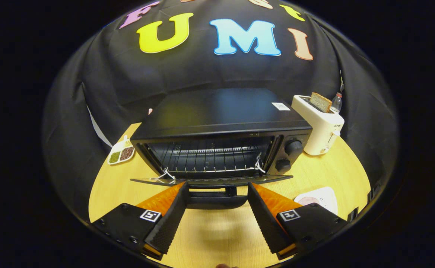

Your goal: Open the toaster oven, put the food inside, and close the toaster oven door.

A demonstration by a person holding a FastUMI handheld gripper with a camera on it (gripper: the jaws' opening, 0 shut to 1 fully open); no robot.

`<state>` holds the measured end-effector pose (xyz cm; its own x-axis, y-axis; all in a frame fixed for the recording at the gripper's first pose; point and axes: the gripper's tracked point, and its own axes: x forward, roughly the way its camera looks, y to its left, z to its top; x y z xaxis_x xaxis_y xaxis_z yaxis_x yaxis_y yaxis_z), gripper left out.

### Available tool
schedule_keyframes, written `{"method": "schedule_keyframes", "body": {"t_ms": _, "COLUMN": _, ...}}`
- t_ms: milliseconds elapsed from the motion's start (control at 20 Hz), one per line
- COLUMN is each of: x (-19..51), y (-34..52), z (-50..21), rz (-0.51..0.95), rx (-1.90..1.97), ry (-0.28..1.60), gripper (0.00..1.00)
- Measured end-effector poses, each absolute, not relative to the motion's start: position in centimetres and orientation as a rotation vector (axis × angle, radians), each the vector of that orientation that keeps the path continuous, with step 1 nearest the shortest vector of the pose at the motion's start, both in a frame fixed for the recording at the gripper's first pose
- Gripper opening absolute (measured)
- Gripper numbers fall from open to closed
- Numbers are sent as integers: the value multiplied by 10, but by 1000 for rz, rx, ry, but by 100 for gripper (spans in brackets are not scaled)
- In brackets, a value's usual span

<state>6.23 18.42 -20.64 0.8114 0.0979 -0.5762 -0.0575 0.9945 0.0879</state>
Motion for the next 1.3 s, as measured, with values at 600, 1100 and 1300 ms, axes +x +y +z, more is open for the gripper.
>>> {"method": "schedule_keyframes", "body": {"t_ms": 600, "x": -8, "y": 168, "z": -281, "rz": 92, "rx": -63, "ry": 796, "gripper": 98}}
{"method": "schedule_keyframes", "body": {"t_ms": 1100, "x": -46, "y": 78, "z": -247, "rz": 61, "rx": -145, "ry": 794, "gripper": 97}}
{"method": "schedule_keyframes", "body": {"t_ms": 1300, "x": -43, "y": 30, "z": -231, "rz": 17, "rx": -114, "ry": 789, "gripper": 97}}
